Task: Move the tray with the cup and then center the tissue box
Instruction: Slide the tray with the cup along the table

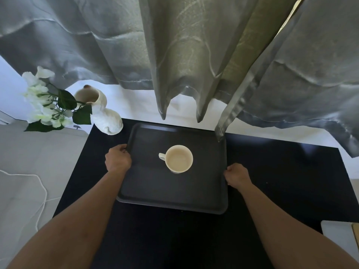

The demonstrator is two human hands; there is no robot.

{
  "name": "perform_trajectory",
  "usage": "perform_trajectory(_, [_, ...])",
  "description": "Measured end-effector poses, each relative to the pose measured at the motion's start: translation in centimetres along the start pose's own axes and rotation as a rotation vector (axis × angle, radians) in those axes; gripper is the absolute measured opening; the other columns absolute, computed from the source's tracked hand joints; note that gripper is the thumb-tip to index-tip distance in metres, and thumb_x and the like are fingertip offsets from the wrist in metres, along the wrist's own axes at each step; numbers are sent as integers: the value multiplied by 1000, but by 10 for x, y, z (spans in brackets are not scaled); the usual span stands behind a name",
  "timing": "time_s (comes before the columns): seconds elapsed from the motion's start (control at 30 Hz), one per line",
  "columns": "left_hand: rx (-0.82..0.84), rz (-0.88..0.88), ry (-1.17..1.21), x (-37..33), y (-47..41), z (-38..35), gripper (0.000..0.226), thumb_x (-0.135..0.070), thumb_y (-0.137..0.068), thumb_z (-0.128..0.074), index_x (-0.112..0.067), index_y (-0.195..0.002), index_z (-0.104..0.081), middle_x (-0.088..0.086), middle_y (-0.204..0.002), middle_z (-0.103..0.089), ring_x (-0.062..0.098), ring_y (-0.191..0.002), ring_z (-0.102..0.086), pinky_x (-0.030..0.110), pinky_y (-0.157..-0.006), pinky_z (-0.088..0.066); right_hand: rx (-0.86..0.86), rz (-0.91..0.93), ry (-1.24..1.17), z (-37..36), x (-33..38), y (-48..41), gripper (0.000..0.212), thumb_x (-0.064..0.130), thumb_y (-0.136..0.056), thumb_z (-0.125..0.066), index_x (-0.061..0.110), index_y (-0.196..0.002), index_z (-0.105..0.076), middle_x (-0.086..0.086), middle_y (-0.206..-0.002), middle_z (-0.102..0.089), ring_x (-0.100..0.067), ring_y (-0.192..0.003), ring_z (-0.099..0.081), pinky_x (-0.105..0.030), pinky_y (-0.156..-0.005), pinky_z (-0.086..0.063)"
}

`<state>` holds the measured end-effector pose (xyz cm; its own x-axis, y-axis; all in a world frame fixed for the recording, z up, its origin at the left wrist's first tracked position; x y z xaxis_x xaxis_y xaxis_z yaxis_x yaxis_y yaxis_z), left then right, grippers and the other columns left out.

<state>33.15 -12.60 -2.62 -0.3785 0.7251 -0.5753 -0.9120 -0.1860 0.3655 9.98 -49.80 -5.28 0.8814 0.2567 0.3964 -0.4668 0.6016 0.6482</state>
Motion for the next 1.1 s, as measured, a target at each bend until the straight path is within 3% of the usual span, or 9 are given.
perform_trajectory(0.2, [8, -2, 3, -2, -5, -4, 38, -11, -93, -49, -18, -126, -66, 14, -125, -67, 37, -115, -60, 42, -102, -47, -6, 5, -2, 0, 0, -2, 17, 10, -91, -53, 6, -75, -60, -14, -81, -65, -28, -79, -66, -37, -70, -51])
perform_trajectory(0.37, [2, -3, -6, 0, -8, -7, 38, -11, -93, -49, -19, -124, -67, 14, -124, -67, 37, -114, -61, 42, -101, -47, -10, 16, -22, 2, 4, -3, 20, 8, -92, -53, 9, -72, -57, -9, -73, -59, -21, -68, -58, -33, -66, -47])
perform_trajectory(0.53, [-10, -12, -7, -1, -8, -8, 37, -9, -93, -49, -17, -124, -68, 14, -122, -68, 37, -114, -61, 42, -101, -45, -39, 27, -48, 4, 5, -2, 12, 8, -92, -54, 9, -80, -55, -8, -76, -58, -23, -74, -59, -39, -74, -50])
perform_trajectory(0.67, [-22, -39, -5, -5, -9, -8, 36, -8, -93, -50, -17, -124, -67, 10, -122, -69, 33, -116, -60, 40, -103, -42, -29, 23, -62, 3, 3, -4, 16, 8, -93, -55, 14, -79, -52, -6, -77, -57, -18, -70, -57, -35, -72, -50])
perform_trajectory(0.77, [-28, -70, -6, -5, -8, -8, 36, -8, -93, -50, -16, -124, -67, 11, -121, -69, 35, -116, -60, 41, -103, -43, -18, 14, -77, 2, 1, -5, 5, 9, -93, -56, 13, -92, -53, -5, -81, -57, -20, -76, -59, -34, -71, -49])
perform_trajectory(0.87, [-23, -86, -9, -5, -7, -9, 36, -7, -93, -49, -12, -124, -67, 14, -121, -68, 37, -114, -61, 43, -101, -45, -24, 9, -81, 1, -2, -5, 10, 9, -91, -55, 10, -102, -55, -8, -89, -60, -24, -82, -61, -30, -61, -44])
perform_trajectory(0.97, [-9, -118, -29, -6, -3, -9, 36, -10, -93, -51, -9, -127, -63, 14, -125, -66, 36, -118, -58, 44, -101, -43, -21, 12, -54, 0, -1, -2, 10, 15, -89, -55, 7, -94, -58, -11, -91, -64, -25, -81, -62, -29, -55, -40])
perform_trajectory(1.1, [28, -200, -127, -13, 9, -12, 40, -19, -92, -54, -9, -131, -55, 18, -128, -57, 38, -120, -52, 51, -99, -43, -21, 29, -28, 0, 6, 6, 16, 19, -88, -52, 15, -73, -47, -9, -83, -53, -18, -64, -50, -28, -51, -34])
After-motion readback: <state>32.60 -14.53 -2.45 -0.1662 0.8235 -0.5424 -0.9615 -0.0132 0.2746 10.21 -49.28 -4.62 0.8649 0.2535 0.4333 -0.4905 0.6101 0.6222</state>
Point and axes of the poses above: each hand's wrist, its own y-axis away from the middle knuckle, its own z-axis out of the back of the hand, x = y × z, the point moved 9 cm from there along -y, towards the middle knuckle
